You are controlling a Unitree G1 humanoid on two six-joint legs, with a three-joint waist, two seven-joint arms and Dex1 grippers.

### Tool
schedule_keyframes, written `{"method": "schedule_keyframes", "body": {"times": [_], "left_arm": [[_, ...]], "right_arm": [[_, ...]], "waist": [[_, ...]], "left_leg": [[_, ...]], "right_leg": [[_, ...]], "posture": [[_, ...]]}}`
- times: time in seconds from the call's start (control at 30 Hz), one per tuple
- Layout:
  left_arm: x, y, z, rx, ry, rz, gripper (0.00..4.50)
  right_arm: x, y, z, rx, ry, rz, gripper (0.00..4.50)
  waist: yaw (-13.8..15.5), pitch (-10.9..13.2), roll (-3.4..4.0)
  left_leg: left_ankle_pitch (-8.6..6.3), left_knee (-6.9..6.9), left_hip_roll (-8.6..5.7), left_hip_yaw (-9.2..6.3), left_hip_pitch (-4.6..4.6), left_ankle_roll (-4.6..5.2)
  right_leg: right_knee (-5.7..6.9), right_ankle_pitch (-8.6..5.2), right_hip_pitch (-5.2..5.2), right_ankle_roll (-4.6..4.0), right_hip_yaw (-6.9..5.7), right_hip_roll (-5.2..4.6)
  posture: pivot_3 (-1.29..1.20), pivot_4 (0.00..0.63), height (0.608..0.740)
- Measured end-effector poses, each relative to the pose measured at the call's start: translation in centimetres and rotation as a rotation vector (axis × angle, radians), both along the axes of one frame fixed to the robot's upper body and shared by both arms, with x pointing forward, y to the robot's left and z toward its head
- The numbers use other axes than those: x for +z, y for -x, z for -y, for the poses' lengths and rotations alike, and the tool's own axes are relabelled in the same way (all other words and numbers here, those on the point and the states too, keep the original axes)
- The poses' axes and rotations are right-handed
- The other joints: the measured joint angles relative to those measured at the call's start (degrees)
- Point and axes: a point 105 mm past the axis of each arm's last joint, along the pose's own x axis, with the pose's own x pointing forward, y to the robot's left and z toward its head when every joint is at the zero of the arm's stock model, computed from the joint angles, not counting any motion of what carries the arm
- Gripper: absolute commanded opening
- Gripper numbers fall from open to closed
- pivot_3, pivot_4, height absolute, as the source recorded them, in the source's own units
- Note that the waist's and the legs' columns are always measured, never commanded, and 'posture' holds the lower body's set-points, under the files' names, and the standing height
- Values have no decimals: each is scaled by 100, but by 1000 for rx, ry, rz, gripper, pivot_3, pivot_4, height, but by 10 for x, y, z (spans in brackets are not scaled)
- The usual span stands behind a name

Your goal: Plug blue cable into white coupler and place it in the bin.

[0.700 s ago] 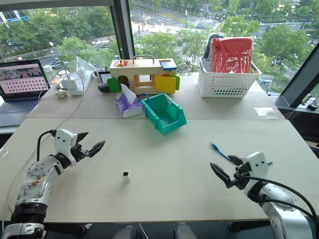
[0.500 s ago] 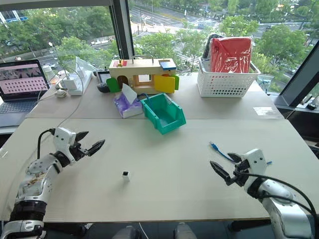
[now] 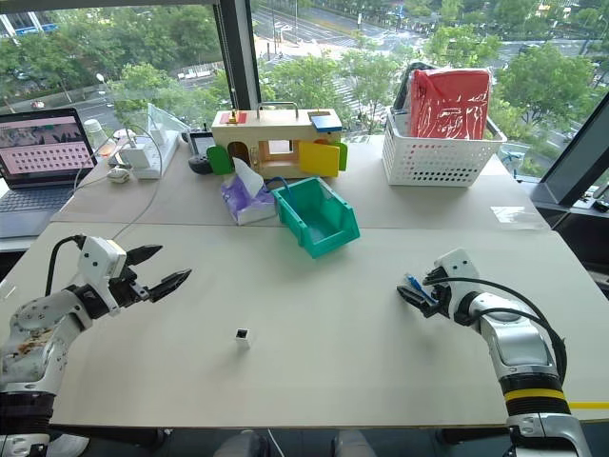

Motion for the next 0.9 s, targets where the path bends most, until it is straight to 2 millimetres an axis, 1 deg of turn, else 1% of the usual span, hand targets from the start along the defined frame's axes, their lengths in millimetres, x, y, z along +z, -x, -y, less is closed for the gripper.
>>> {"method": "schedule_keyframes", "body": {"times": [0.03, 0.07, 0.1, 0.23, 0.3, 0.33, 0.4, 0.47, 0.57, 0.6, 0.63, 0.7, 0.8, 0.83, 0.9], "left_arm": [[0, 1, 1, -2, 1, -1, 4500], [1, 3, 2, -8, 6, -4, 4500], [3, 4, 2, -14, 10, -8, 4500], [7, 7, 1, -21, 4, -6, 4500], [9, 7, 1, -27, 3, -7, 4500], [11, 6, 2, -30, 3, -3, 4500], [13, 6, 2, -38, 4, 1, 4500], [16, 4, 6, -58, 5, 2, 4500], [27, -2, 25, -144, -8, 27, 4500], [28, -2, 28, -160, -11, 28, 4500], [28, -3, 30, -176, -14, 25, 4500], [25, -3, 42, -244, -34, 4, 4500], [23, -3, 63, -346, -61, -17, 4500], [23, -3, 68, -370, -66, -22, 4500], [20, -2, 76, -411, -84, -40, 4500]], "right_arm": [[0, 0, -1, 5, 2, -2, 3077], [-1, 0, -2, 19, 8, -5, 2672], [-1, 1, -3, 30, 12, -10, 2445], [-2, 6, -1, 58, 26, -28, 977], [-1, 8, 1, 81, 47, -40, 163], [-1, 8, 0, 90, 54, -42, 58], [0, 7, -3, 114, 56, -43, 51], [7, 2, -24, 191, 28, -27, 47], [22, -3, -79, 429, 55, 5, 45], [24, -2, -89, 482, 76, 12, 45], [23, 0, -96, 532, 97, 5, 44], [14, 9, -116, 686, 184, -32, 44], [5, 20, -155, 881, 225, -48, 32], [5, 21, -161, 913, 242, -44, 29], [9, 15, -164, 944, 295, -31, 29]], "waist": [[-1, 0, 0], [-2, 0, 0], [-2, 0, 0], [5, 0, 0], [2, 0, 0], [1, 0, 0], [-6, 0, 0], [-44, 1, 0], [-103, 2, 0], [-104, 2, 0], [-101, 2, 0], [-81, 2, 0], [-42, 2, 0], [-33, 4, 1], [-26, 5, 2]], "left_leg": [[0, 1, 0, 0, 3, 0], [0, 1, 0, 0, 10, 0], [0, 2, 1, -1, 13, 0], [0, 8, 0, -1, 14, 0], [0, 8, 0, 0, 14, 0], [0, 8, 1, 0, 14, 0], [0, 8, 2, -1, 15, 0], [1, 10, 9, 1, 15, 0], [2, 10, 15, -1, 19, 0], [2, 8, 14, -2, 20, 0], [2, 8, 14, -4, 19, 0], [1, 8, 12, -4, 12, 0], [1, 9, 11, -4, 6, -1], [1, 9, 10, -4, 5, -1], [1, 13, 10, -4, 4, -1]], "right_leg": [[2, 0, 2, 0, -1, 0], [3, 0, 6, 0, -1, 2], [5, 0, 10, -1, -1, 3], [5, -1, 12, 0, -2, 2], [5, -1, 12, 0, -2, 3], [5, -1, 11, 0, -2, 4], [6, -1, 11, 0, -2, 4], [6, 1, 7, -2, 0, 12], [11, 4, 8, -8, -1, 22], [11, 4, 8, -8, -1, 22], [11, 4, 8, -9, -3, 21], [6, 3, 6, -8, -6, 18], [7, 4, 1, -8, -6, 18], [8, 4, -1, -8, -6, 17], [10, 4, -1, -8, -7, 16]], "posture": [[0, 150, 715], [0, 150, 715], [0, 150, 715], [0, 150, 715], [0, 150, 715], [0, 150, 715], [0, 150, 715], [0, 150, 715], [0, 150, 715], [0, 150, 715], [0, 150, 715], [0, 150, 715], [0, 150, 715], [0, 150, 715], [0, 150, 715]]}}
